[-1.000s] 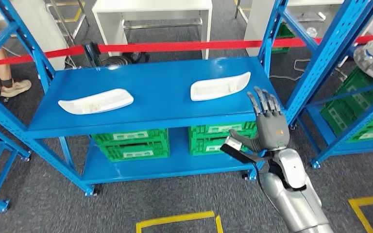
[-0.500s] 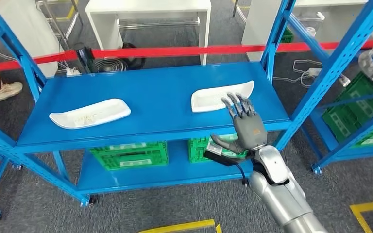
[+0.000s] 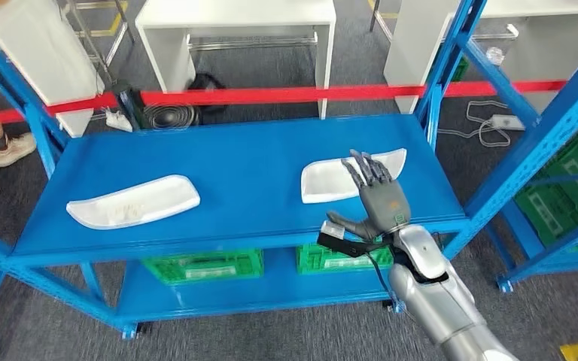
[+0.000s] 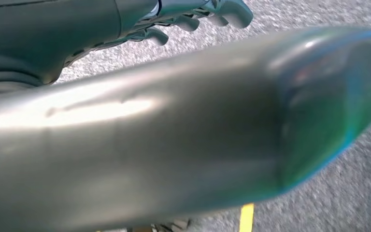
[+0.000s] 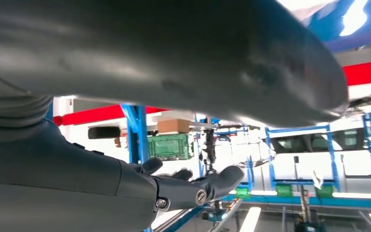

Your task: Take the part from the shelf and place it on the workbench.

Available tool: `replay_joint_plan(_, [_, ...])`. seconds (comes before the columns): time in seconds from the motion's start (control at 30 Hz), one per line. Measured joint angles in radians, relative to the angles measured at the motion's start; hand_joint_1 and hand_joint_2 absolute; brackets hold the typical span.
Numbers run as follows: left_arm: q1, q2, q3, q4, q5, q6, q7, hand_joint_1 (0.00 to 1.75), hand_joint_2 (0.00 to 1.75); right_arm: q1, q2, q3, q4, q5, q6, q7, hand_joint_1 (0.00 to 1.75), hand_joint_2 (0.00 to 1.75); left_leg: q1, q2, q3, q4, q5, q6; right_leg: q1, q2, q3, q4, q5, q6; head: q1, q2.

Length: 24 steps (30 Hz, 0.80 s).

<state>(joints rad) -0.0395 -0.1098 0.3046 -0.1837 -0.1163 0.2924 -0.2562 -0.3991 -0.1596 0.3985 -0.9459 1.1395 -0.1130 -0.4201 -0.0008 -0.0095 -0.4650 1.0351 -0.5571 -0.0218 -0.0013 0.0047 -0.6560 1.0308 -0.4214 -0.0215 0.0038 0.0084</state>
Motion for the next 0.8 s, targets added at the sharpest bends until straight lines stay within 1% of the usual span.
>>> replay_joint_plan(0.03, [-0.003, -0.001, 0.001, 0.000, 0.000, 0.002, 0.000, 0.00, 0.00, -0.005, -0.002, 0.000, 0.003, -0.008, 0.002, 0.000, 0.00, 0.00, 0.001, 0.001, -0.018, 0.038, 0.012, -0.006, -0.002, 0.001, 0.011, -0.003, -0.003, -0.008, -0.002, 0.000])
replay_joint_plan(0.07, [-0.005, -0.001, 0.002, 0.000, 0.002, 0.005, 0.000, 0.00, 0.00, -0.008, -0.004, 0.000, 0.006, -0.016, 0.006, 0.001, 0.00, 0.00, 0.002, 0.002, -0.051, 0.091, 0.018, -0.010, -0.004, 0.001, 0.023, -0.005, -0.006, -0.014, -0.004, 0.000])
replay_joint_plan(0.1, [-0.006, -0.002, 0.003, 0.000, 0.004, 0.010, 0.000, 0.00, 0.00, -0.010, -0.006, 0.000, 0.010, -0.025, 0.013, 0.003, 0.00, 0.00, 0.004, 0.003, -0.096, 0.154, 0.012, -0.015, -0.005, 0.001, 0.032, -0.007, -0.012, -0.018, -0.006, 0.000])
replay_joint_plan(0.13, [-0.006, -0.003, 0.004, 0.000, 0.008, 0.018, 0.000, 0.00, 0.00, -0.010, -0.006, 0.001, 0.015, -0.035, 0.023, 0.006, 0.00, 0.00, 0.005, 0.004, -0.141, 0.207, -0.013, -0.019, -0.006, 0.001, 0.041, -0.008, -0.020, -0.021, -0.008, 0.000])
replay_joint_plan(0.17, [-0.005, -0.003, 0.008, 0.000, 0.012, 0.029, 0.000, 0.00, 0.00, -0.010, -0.006, 0.001, 0.021, -0.048, 0.035, 0.010, 0.00, 0.00, 0.006, 0.004, -0.179, 0.241, -0.052, -0.022, -0.006, 0.003, 0.050, -0.008, -0.028, -0.021, -0.009, 0.000])
replay_joint_plan(0.2, [-0.004, -0.003, 0.012, 0.000, 0.016, 0.040, 0.000, 0.00, 0.00, -0.010, -0.006, 0.002, 0.029, -0.062, 0.049, 0.012, 0.00, 0.00, 0.007, 0.004, -0.206, 0.250, -0.088, -0.023, -0.007, 0.004, 0.061, -0.008, -0.038, -0.020, -0.010, 0.000])
replay_joint_plan(0.23, [-0.003, -0.004, 0.017, 0.000, 0.019, 0.050, 0.000, 0.00, 0.00, -0.011, -0.006, 0.002, 0.038, -0.080, 0.062, 0.010, 0.00, 0.00, 0.007, 0.004, -0.219, 0.235, -0.103, -0.023, -0.007, 0.006, 0.072, -0.008, -0.048, -0.019, -0.011, 0.000])
replay_joint_plan(0.27, [-0.002, -0.003, 0.021, 0.000, 0.021, 0.058, 0.000, 0.00, 0.00, -0.011, -0.007, 0.002, 0.048, -0.101, 0.074, 0.003, 0.00, 0.00, 0.008, 0.004, -0.219, 0.193, -0.084, -0.022, -0.008, 0.007, 0.085, -0.008, -0.058, -0.017, -0.011, 0.000])
replay_joint_plan(0.3, [-0.002, -0.003, 0.025, 0.000, 0.020, 0.064, 0.001, 0.00, 0.00, -0.012, -0.007, 0.001, 0.057, -0.121, 0.084, -0.006, 0.00, 0.00, 0.009, 0.005, -0.209, 0.134, -0.033, -0.021, -0.008, 0.007, 0.097, -0.007, -0.069, -0.014, -0.011, 0.000])
replay_joint_plan(0.33, [-0.001, -0.004, 0.029, 0.000, 0.019, 0.068, 0.003, 0.00, 0.00, -0.013, -0.007, 0.001, 0.067, -0.139, 0.093, -0.015, 0.00, 0.00, 0.009, 0.006, -0.199, 0.075, 0.030, -0.019, -0.008, 0.007, 0.108, -0.005, -0.079, -0.010, -0.012, 0.000])
replay_joint_plan(0.37, [-0.001, -0.005, 0.032, 0.001, 0.018, 0.071, 0.005, 0.00, 0.00, -0.015, -0.007, 0.001, 0.077, -0.153, 0.101, -0.020, 0.00, 0.00, 0.008, 0.007, -0.189, 0.029, 0.081, -0.015, -0.007, 0.008, 0.115, -0.003, -0.089, -0.005, -0.013, 0.000])
replay_joint_plan(0.4, [-0.002, -0.007, 0.034, 0.001, 0.018, 0.072, 0.008, 0.00, 0.00, -0.016, -0.007, 0.001, 0.087, -0.163, 0.108, -0.022, 0.00, 0.00, 0.007, 0.008, -0.182, 0.004, 0.116, -0.009, -0.005, 0.008, 0.119, -0.002, -0.097, 0.001, -0.014, 0.000])
replay_joint_plan(0.43, [-0.002, -0.009, 0.035, 0.001, 0.017, 0.072, 0.011, 0.00, 0.00, -0.018, -0.007, 0.001, 0.097, -0.168, 0.113, -0.021, 0.00, 0.00, 0.006, 0.009, -0.179, -0.002, 0.129, -0.002, -0.004, 0.009, 0.121, -0.002, -0.102, 0.007, -0.014, 0.000])
replay_joint_plan(0.47, [-0.002, -0.010, 0.035, 0.001, 0.017, 0.072, 0.012, 0.00, 0.00, -0.019, -0.007, 0.000, 0.106, -0.170, 0.116, -0.017, 0.00, 0.00, 0.005, 0.009, -0.176, -0.002, 0.132, 0.004, -0.004, 0.010, 0.123, -0.006, -0.105, 0.013, -0.013, 0.000])
replay_joint_plan(0.5, [-0.002, -0.012, 0.035, 0.001, 0.016, 0.072, 0.013, 0.00, 0.00, -0.020, -0.007, 0.000, 0.116, -0.170, 0.117, -0.013, 0.00, 0.00, 0.005, 0.007, -0.173, -0.005, 0.137, 0.006, -0.003, 0.010, 0.126, -0.010, -0.104, 0.011, -0.012, 0.000])
replay_joint_plan(0.53, [-0.003, -0.014, 0.036, 0.001, 0.016, 0.072, 0.013, 0.00, 0.00, -0.022, -0.007, 0.000, 0.125, -0.170, 0.116, -0.011, 0.00, 0.00, 0.005, 0.006, -0.172, -0.009, 0.140, 0.007, -0.002, 0.010, 0.129, -0.014, -0.102, 0.003, -0.011, 0.000])
replay_joint_plan(0.6, [-0.006, -0.017, 0.037, 0.001, 0.015, 0.073, 0.013, 0.00, 0.00, -0.023, -0.007, 0.000, 0.144, -0.167, 0.113, -0.007, 0.00, 0.00, 0.006, 0.002, -0.170, -0.014, 0.141, 0.008, 0.000, 0.008, 0.135, -0.023, -0.100, -0.016, -0.009, 0.000])
replay_joint_plan(0.63, [-0.007, -0.018, 0.038, 0.001, 0.015, 0.077, 0.014, 0.00, 0.00, -0.024, -0.007, 0.000, 0.152, -0.166, 0.109, -0.004, 0.00, 0.00, 0.006, 0.000, -0.169, -0.015, 0.139, 0.011, 0.000, 0.007, 0.139, -0.028, -0.101, -0.021, -0.008, 0.000])
replay_joint_plan(0.67, [-0.007, -0.019, 0.039, 0.001, 0.014, 0.085, 0.015, 0.00, 0.00, -0.024, -0.007, 0.000, 0.160, -0.164, 0.105, -0.002, 0.00, 0.00, 0.006, -0.001, -0.169, -0.015, 0.137, 0.014, 0.001, 0.006, 0.142, -0.032, -0.101, -0.021, -0.007, 0.000])
replay_joint_plan(0.73, [-0.008, -0.022, 0.043, 0.001, 0.015, 0.108, 0.022, 0.00, 0.00, -0.028, -0.006, 0.001, 0.176, -0.162, 0.094, 0.001, 0.00, 0.00, 0.005, -0.002, -0.168, -0.015, 0.132, 0.020, 0.001, 0.004, 0.147, -0.041, -0.103, -0.018, -0.006, 0.000])
replay_joint_plan(0.77, [-0.008, -0.024, 0.045, 0.001, 0.016, 0.118, 0.027, 0.00, 0.00, -0.030, -0.005, 0.001, 0.184, -0.161, 0.090, 0.002, 0.00, 0.00, 0.003, -0.002, -0.167, -0.014, 0.130, 0.024, 0.000, 0.003, 0.149, -0.045, -0.103, -0.011, -0.006, 0.000])
replay_joint_plan(0.8, [-0.008, -0.025, 0.046, 0.001, 0.017, 0.125, 0.030, 0.00, 0.00, -0.031, -0.004, 0.002, 0.191, -0.159, 0.085, 0.003, 0.00, 0.00, 0.001, -0.003, -0.167, -0.013, 0.127, 0.027, -0.002, 0.002, 0.150, -0.048, -0.105, -0.001, -0.005, 0.000])
